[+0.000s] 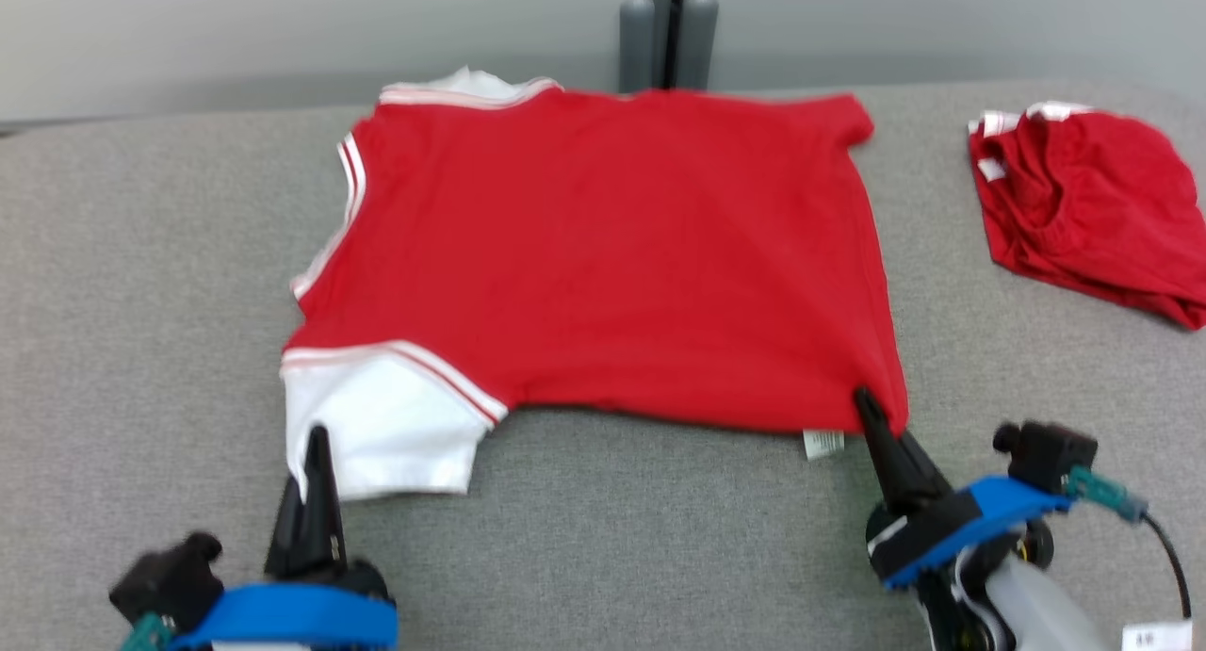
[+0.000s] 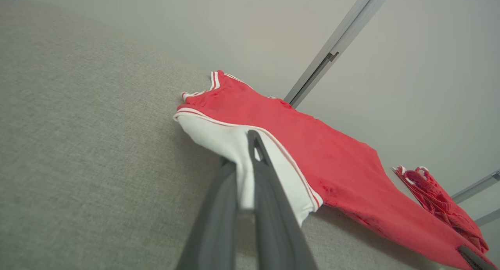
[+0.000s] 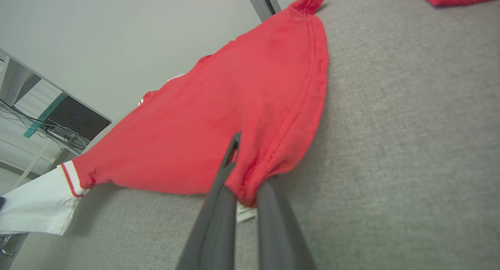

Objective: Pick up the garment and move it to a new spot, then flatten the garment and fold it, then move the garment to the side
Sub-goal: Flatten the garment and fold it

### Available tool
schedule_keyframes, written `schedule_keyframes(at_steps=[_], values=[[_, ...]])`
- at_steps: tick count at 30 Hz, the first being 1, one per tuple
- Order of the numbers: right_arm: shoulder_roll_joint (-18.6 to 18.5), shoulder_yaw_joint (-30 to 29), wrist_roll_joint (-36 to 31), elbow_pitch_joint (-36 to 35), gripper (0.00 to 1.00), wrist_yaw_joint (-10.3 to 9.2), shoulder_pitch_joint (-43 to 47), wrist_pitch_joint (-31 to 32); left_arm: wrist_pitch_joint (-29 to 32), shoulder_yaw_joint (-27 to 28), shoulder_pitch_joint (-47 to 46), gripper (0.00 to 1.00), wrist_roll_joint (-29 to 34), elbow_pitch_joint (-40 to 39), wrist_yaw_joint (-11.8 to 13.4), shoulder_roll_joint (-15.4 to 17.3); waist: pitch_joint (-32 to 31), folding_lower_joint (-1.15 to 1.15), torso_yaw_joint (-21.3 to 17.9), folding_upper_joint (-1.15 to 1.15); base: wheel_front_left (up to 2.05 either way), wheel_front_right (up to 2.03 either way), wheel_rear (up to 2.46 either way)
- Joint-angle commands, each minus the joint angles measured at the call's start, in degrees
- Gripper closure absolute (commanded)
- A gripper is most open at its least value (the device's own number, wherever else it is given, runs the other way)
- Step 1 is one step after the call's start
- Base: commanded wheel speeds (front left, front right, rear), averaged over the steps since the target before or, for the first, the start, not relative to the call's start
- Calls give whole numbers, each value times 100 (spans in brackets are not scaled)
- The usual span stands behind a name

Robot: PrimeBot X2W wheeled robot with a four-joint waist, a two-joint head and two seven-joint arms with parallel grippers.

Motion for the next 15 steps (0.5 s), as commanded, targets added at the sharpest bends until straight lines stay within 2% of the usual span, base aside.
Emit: schedule_keyframes(at_steps=[1,10,15], values=[[-53,-42,48,-67,100,3,232,-26,-27,-36,185,100,45,-35,-20,-11,-144,1,-29,1,0,0,0],[-239,-379,-182,-642,100,3,1601,362,75,-176,1311,100,56,-411,139,-92,-642,1,64,1,0,0,0],[-165,-741,-381,-1088,100,3,2148,797,210,-263,1560,100,60,-591,211,-66,-721,1,55,1,0,0,0]])
